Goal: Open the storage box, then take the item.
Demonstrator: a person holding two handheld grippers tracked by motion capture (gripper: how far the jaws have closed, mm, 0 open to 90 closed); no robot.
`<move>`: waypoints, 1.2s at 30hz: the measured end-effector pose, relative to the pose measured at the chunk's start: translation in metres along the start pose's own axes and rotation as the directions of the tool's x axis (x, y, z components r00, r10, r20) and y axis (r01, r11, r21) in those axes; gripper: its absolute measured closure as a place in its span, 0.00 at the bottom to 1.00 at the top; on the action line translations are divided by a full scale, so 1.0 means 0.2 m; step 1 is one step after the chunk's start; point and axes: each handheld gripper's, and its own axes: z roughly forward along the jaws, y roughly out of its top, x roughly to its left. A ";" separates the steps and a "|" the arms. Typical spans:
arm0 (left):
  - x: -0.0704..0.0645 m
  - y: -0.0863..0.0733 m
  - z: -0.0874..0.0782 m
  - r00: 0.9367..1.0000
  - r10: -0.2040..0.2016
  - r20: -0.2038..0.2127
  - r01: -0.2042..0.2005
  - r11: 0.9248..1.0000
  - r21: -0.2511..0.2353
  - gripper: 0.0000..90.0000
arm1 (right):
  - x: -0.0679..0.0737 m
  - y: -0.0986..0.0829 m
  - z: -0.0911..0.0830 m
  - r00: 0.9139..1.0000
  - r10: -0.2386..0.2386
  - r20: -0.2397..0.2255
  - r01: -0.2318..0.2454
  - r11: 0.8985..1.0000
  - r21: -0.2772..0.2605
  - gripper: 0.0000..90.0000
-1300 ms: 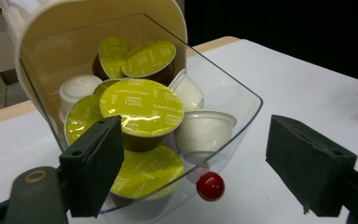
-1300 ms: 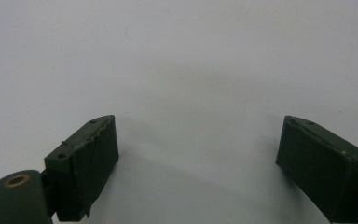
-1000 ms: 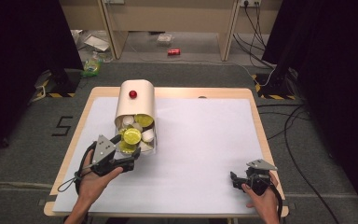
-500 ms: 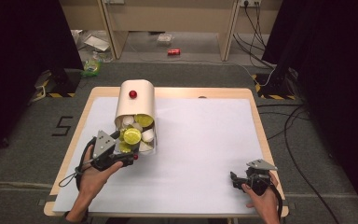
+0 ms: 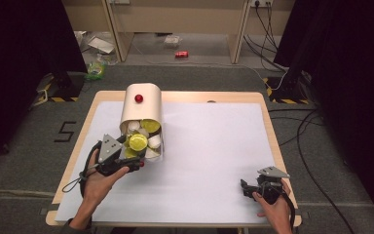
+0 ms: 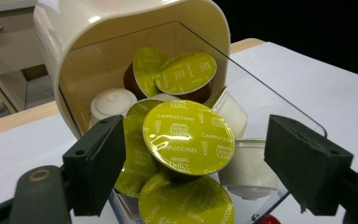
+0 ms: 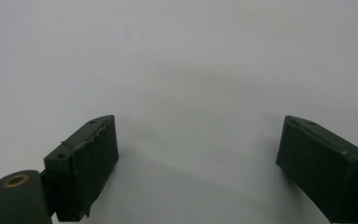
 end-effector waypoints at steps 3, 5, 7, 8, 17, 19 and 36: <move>0.01 0.00 0.01 1.000 -0.005 -0.002 0.005 1.000 -0.001 0.23 | 0.00 0.00 0.00 1.000 0.000 0.000 0.000 1.000 0.000 0.14; 0.01 0.00 0.01 1.000 -0.005 -0.002 0.005 1.000 0.003 0.23 | 0.00 0.00 0.00 1.000 0.000 0.000 0.000 1.000 0.000 0.14; 0.01 0.00 0.02 1.000 -0.003 -0.002 0.003 1.000 0.005 0.23 | 0.00 0.00 0.00 1.000 0.000 0.000 0.000 1.000 0.000 0.14; 0.01 0.00 0.02 1.000 -0.002 -0.002 0.002 1.000 0.006 0.23 | 0.00 0.00 0.00 1.000 0.000 0.000 0.000 1.000 0.000 0.14; 0.00 0.01 0.05 1.000 0.014 -0.009 -0.014 1.000 0.018 0.24 | 0.00 0.00 0.00 1.000 0.000 0.000 0.000 1.000 0.000 0.14; 0.00 0.01 0.05 1.000 0.016 -0.010 -0.016 1.000 0.019 0.24 | 0.00 0.00 0.00 1.000 0.000 -0.001 0.000 1.000 0.000 0.14; 0.00 0.00 0.10 0.999 0.027 -0.033 -0.025 0.998 0.052 0.34 | 0.00 0.00 0.00 1.000 -0.001 0.001 0.001 1.000 0.000 0.14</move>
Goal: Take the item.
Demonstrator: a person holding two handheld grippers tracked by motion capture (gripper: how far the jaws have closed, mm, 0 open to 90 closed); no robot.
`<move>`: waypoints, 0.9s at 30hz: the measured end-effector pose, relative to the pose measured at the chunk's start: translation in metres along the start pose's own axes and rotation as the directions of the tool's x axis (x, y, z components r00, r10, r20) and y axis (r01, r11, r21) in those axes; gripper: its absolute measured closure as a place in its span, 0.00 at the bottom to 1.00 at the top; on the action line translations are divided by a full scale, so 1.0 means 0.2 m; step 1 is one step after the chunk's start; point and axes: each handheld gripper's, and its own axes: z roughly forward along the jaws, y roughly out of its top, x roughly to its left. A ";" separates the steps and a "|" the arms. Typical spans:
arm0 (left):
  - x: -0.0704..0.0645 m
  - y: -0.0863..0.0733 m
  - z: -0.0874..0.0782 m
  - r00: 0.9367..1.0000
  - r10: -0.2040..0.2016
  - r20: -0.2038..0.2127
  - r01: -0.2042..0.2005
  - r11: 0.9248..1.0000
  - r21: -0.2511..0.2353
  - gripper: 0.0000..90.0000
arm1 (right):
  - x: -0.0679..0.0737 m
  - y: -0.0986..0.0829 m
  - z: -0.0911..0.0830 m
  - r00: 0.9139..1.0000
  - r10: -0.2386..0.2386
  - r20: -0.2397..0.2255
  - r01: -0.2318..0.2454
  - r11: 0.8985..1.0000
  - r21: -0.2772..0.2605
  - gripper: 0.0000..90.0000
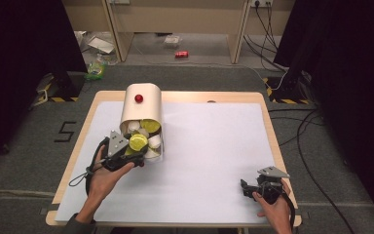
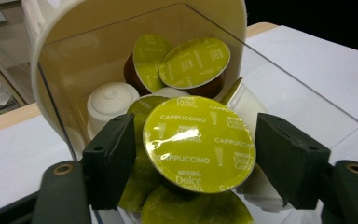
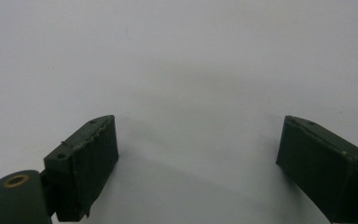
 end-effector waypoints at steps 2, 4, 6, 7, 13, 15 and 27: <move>0.00 -0.01 0.00 1.000 -0.001 0.005 0.001 1.000 0.007 0.38 | 0.00 0.00 0.00 1.000 0.000 0.000 0.000 1.000 0.000 0.14; 0.00 -0.01 0.00 1.000 0.009 0.004 -0.009 1.000 0.013 0.41 | 0.00 0.00 0.00 1.000 0.000 0.000 0.000 1.000 0.000 0.14; 0.00 -0.01 0.00 1.000 0.013 0.003 -0.013 1.000 0.014 0.43 | 0.00 0.00 0.00 1.000 0.000 0.000 0.000 1.000 0.000 0.14; 0.00 -0.01 0.00 1.000 0.014 0.005 -0.014 1.000 0.014 0.43 | 0.00 0.00 0.00 1.000 0.000 0.000 0.000 1.000 0.000 0.14; 0.00 -0.01 0.00 1.000 0.020 0.009 -0.020 1.000 0.006 0.44 | 0.00 0.00 0.00 1.000 0.000 0.000 0.000 1.000 0.000 0.14; 0.01 0.00 -0.01 1.000 0.018 0.012 -0.018 1.000 -0.003 0.44 | 0.00 0.00 0.00 1.000 0.000 0.000 0.000 1.000 0.000 0.14; 0.03 0.04 -0.09 0.997 -0.012 0.077 0.015 0.999 -0.029 0.45 | 0.00 0.00 0.00 1.000 0.000 0.000 0.000 1.000 0.000 0.14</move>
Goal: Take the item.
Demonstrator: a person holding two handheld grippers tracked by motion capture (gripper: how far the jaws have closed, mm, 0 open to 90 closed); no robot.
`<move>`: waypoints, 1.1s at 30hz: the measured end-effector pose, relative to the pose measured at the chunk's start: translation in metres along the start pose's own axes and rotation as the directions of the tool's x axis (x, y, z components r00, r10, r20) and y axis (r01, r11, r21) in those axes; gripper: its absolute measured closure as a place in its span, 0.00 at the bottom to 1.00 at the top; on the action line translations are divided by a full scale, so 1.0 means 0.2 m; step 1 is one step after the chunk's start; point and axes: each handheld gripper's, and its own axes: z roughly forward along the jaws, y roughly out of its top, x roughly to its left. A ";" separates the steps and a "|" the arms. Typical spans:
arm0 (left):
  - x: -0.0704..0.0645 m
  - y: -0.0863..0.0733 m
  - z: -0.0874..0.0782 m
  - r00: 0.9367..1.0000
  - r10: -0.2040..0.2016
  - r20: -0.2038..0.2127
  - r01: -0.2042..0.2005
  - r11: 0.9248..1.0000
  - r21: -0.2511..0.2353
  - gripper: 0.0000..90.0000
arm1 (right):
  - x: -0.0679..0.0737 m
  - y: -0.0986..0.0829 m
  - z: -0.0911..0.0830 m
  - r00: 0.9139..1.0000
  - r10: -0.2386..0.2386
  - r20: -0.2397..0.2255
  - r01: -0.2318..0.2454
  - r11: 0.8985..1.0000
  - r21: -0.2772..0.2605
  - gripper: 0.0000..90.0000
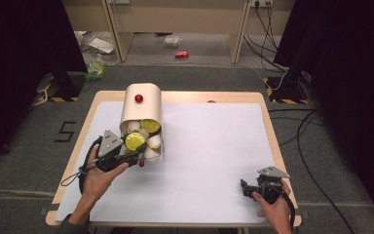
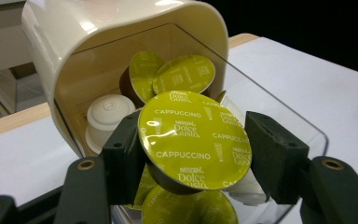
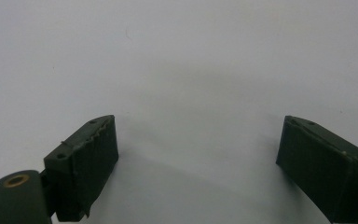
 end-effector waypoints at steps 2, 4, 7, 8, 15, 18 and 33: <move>0.00 0.01 -0.01 1.000 0.004 0.002 -0.004 1.000 -0.002 0.45 | 0.00 0.00 0.00 1.000 0.000 0.001 0.000 1.000 0.000 0.14; 0.00 0.02 -0.03 1.000 0.006 0.005 -0.006 1.000 -0.004 0.45 | 0.00 0.00 0.00 1.000 0.000 0.001 0.000 1.000 0.000 0.14; 0.00 0.03 -0.05 1.000 0.009 0.009 -0.009 1.000 -0.011 0.45 | 0.00 0.00 0.00 1.000 0.000 0.001 0.000 1.000 0.000 0.14; 0.01 0.03 -0.06 1.000 0.005 0.010 -0.005 1.000 -0.012 0.44 | 0.00 0.00 0.00 1.000 0.000 0.000 0.000 1.000 0.000 0.14; 0.05 0.03 -0.11 1.000 -0.006 -0.001 0.006 1.000 -0.023 0.44 | 0.00 0.00 0.00 1.000 0.000 0.000 0.000 1.000 0.000 0.14; 0.07 0.03 -0.14 1.000 -0.011 -0.008 0.010 1.000 -0.030 0.44 | 0.00 0.00 0.00 1.000 0.000 0.001 0.000 1.000 0.000 0.14; 0.18 -0.01 -0.26 0.997 -0.038 -0.064 0.035 0.998 -0.048 0.44 | 0.00 0.00 0.00 1.000 0.000 0.000 0.000 1.000 0.000 0.14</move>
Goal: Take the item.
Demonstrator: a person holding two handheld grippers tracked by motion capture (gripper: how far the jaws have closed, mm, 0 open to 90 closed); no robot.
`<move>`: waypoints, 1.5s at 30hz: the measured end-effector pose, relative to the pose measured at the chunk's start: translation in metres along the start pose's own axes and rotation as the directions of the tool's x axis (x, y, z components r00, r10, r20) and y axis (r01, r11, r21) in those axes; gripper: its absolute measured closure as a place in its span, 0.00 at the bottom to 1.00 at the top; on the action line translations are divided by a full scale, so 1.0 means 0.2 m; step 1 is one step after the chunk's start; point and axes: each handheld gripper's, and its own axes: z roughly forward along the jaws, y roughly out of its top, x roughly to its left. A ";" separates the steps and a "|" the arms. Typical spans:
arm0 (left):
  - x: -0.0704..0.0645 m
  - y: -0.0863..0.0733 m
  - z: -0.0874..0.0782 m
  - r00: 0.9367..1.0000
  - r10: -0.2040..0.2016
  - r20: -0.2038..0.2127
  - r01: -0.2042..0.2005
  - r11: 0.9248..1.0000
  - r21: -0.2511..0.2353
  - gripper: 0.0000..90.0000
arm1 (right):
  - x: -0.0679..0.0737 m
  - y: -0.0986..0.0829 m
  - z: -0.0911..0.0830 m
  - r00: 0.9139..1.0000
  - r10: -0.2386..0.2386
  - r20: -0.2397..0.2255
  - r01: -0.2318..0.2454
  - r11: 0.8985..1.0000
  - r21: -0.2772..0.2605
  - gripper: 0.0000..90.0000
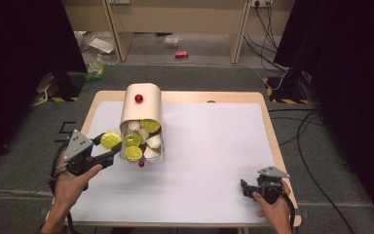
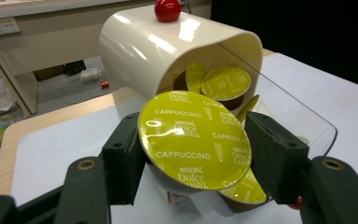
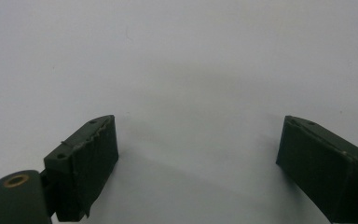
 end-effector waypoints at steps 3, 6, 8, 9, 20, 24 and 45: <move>0.01 -0.01 -0.02 1.000 -0.002 -0.008 0.002 1.000 -0.004 0.44 | 0.00 0.00 0.00 1.000 0.000 0.000 0.000 1.000 0.000 0.14; 0.03 -0.02 -0.03 1.000 -0.007 -0.014 0.007 1.000 -0.007 0.45 | 0.00 0.00 0.00 1.000 0.000 0.000 0.000 1.000 0.000 0.14; 0.03 -0.03 -0.03 1.000 -0.008 -0.018 0.008 1.000 -0.003 0.45 | 0.00 0.00 0.00 1.000 0.000 0.000 0.000 1.000 0.000 0.14; 0.03 -0.03 -0.03 1.000 -0.008 -0.018 0.008 1.000 -0.002 0.45 | 0.00 0.00 0.00 1.000 0.000 0.000 0.000 1.000 0.000 0.14; 0.08 -0.11 -0.04 0.998 -0.033 -0.048 0.033 0.999 -0.004 0.44 | 0.00 0.00 0.00 1.000 0.000 0.000 0.000 1.000 0.000 0.14; 0.09 -0.14 -0.03 0.998 -0.043 -0.056 0.043 0.999 -0.002 0.44 | 0.00 0.00 0.00 1.000 0.000 0.000 0.000 1.000 0.000 0.14; 0.14 -0.33 0.03 0.991 -0.105 -0.082 0.106 0.994 0.004 0.45 | 0.00 0.00 0.00 1.000 0.000 0.000 0.000 1.000 0.000 0.14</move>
